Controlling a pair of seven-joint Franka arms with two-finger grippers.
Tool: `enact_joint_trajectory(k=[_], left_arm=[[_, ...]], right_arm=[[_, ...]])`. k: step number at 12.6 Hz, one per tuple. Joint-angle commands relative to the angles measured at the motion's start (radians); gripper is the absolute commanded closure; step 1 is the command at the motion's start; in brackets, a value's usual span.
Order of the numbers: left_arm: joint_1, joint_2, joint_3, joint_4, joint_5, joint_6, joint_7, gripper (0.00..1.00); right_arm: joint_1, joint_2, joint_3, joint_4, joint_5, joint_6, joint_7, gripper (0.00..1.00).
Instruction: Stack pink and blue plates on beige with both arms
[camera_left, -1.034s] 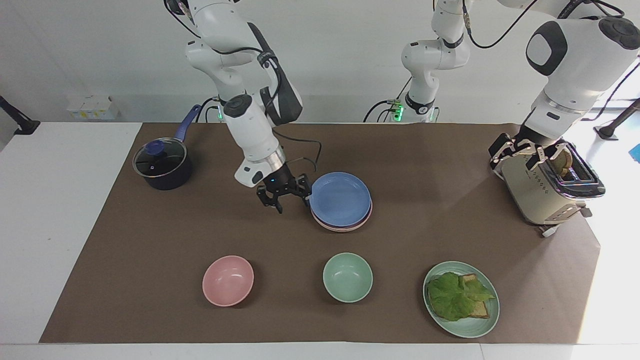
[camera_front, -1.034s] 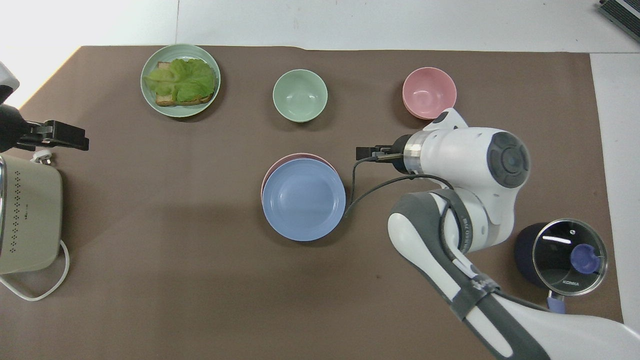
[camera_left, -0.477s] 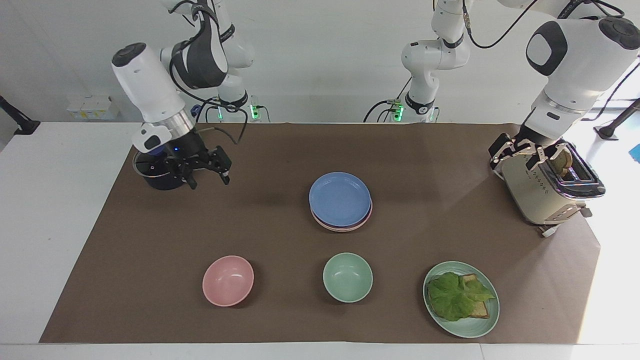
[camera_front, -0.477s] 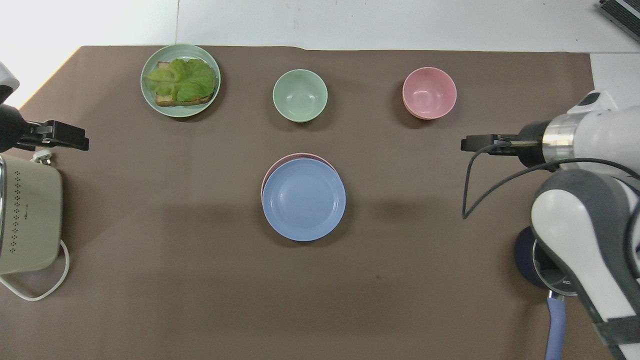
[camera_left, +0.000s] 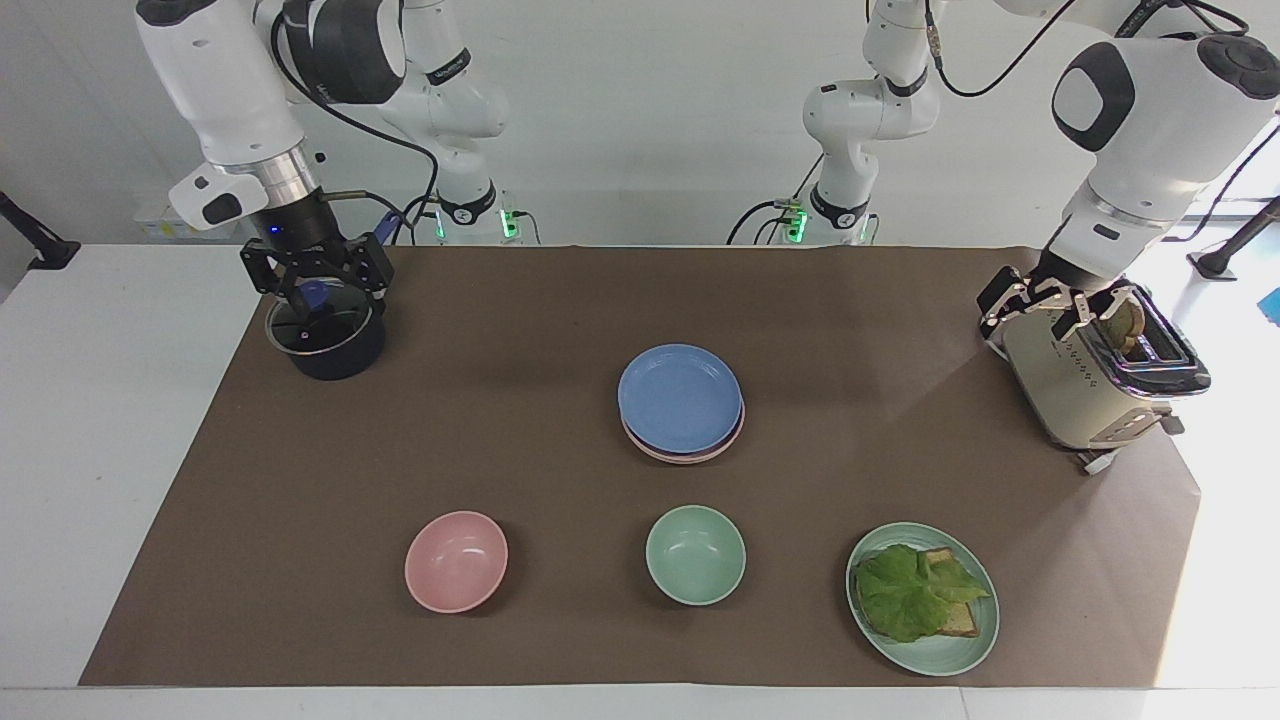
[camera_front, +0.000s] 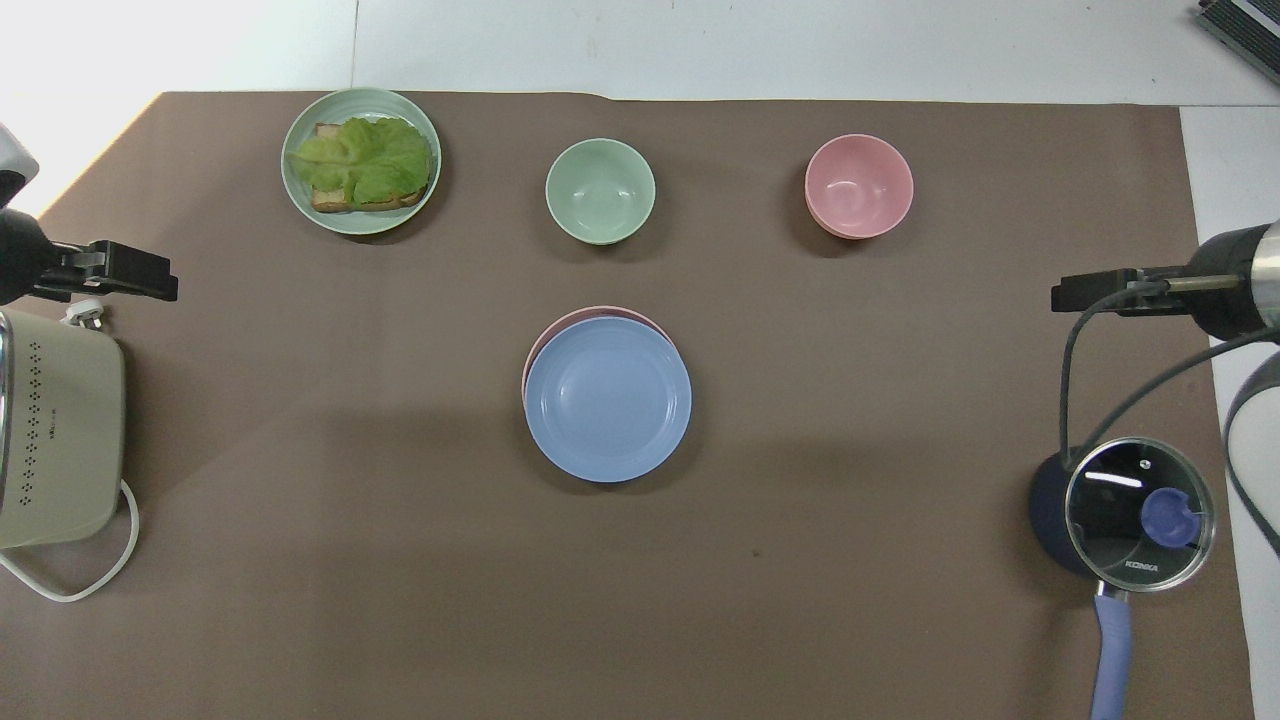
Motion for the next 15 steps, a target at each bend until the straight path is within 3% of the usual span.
enact_joint_trajectory(k=[1, 8, 10, 13, 15], left_arm=[[0.007, -0.004, -0.006, 0.010, 0.019, -0.022, -0.005, 0.00], [0.007, -0.004, -0.006, 0.012, 0.019, -0.022, -0.005, 0.00], [0.007, -0.004, -0.006, 0.010, 0.019, -0.022, -0.005, 0.00], [0.007, -0.004, -0.006, 0.010, 0.019, -0.022, -0.005, 0.00], [0.007, -0.004, -0.006, 0.010, 0.019, -0.022, -0.005, 0.00]], right_arm=[[-0.012, 0.022, 0.016, 0.057, -0.024, -0.031, 0.001, 0.00], [-0.017, 0.028, 0.014, 0.103, -0.052, -0.158, 0.074, 0.00], [0.034, 0.025, 0.010, 0.110, -0.094, -0.203, 0.119, 0.00], [0.153, 0.004, -0.096, 0.104, -0.113, -0.264, 0.157, 0.00], [0.173, 0.005, -0.107, 0.109, -0.115, -0.295, 0.163, 0.00]])
